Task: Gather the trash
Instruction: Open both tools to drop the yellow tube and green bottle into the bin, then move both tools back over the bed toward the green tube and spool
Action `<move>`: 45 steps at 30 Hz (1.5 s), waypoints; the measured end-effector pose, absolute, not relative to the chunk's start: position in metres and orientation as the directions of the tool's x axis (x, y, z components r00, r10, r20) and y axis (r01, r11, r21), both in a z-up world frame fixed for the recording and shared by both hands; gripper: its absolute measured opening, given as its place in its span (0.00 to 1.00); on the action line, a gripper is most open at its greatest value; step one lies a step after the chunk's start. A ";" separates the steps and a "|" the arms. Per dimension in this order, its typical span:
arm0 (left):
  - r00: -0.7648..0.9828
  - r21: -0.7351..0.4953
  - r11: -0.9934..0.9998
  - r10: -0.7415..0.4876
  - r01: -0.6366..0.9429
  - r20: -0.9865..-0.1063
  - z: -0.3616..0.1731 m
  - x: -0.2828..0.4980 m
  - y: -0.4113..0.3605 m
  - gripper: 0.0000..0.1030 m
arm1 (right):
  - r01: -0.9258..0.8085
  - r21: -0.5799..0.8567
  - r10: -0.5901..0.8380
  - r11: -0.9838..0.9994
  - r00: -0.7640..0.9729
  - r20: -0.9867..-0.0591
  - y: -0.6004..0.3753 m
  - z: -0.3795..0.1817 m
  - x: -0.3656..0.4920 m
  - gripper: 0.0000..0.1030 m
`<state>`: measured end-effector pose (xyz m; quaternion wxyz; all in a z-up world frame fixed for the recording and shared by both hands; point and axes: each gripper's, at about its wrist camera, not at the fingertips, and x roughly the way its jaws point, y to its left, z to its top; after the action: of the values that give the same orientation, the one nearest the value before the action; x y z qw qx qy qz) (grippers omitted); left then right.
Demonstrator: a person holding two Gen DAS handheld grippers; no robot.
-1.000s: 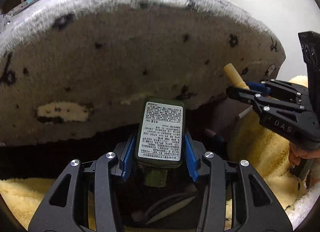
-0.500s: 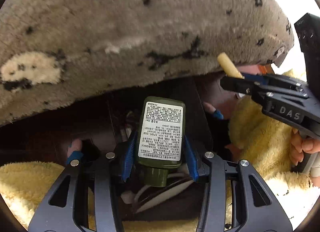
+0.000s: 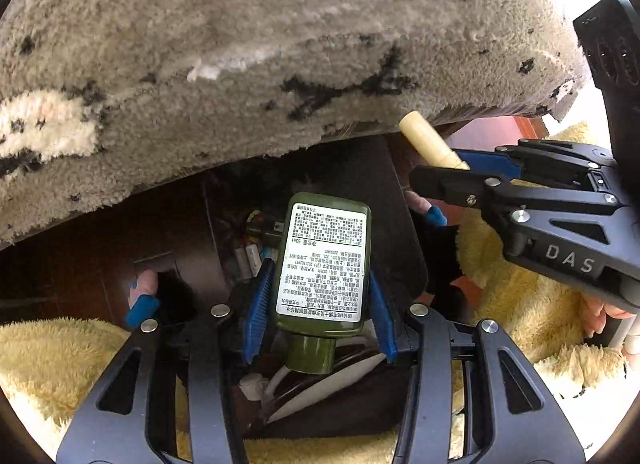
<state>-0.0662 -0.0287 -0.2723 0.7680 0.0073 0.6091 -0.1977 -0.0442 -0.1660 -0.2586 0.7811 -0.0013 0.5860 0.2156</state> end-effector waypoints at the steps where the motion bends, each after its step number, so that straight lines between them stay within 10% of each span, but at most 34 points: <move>1: 0.176 -0.230 0.922 -0.294 0.311 -0.939 -0.273 -0.066 -0.028 0.41 | -0.335 0.250 0.334 0.908 0.220 -0.916 -0.165 -0.258 -0.044 0.23; 7: 0.177 -0.232 0.920 -0.297 0.315 -0.938 -0.274 -0.067 -0.028 0.43 | -0.314 0.242 0.322 0.918 0.236 -0.917 -0.166 -0.258 -0.039 0.24; 10: 0.187 -0.229 0.921 -0.297 0.315 -0.936 -0.273 -0.067 -0.028 0.51 | -0.294 0.228 0.305 0.928 0.254 -0.918 -0.170 -0.256 -0.038 0.51; 19: 0.270 -0.223 0.928 -0.307 0.300 -0.913 -0.254 -0.068 -0.018 0.84 | -0.223 0.205 0.274 0.953 0.344 -0.898 -0.191 -0.240 -0.038 0.79; 45: 0.663 -0.070 0.966 -0.222 0.248 -0.715 -0.066 -0.009 0.024 0.89 | -0.170 0.074 0.183 0.983 0.818 -0.545 -0.243 -0.034 -0.009 0.90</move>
<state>-0.0093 0.0235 -0.0660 0.9117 0.0167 0.3897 -0.1288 -0.0085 -0.2429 -0.0336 0.9534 0.0109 0.2868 0.0926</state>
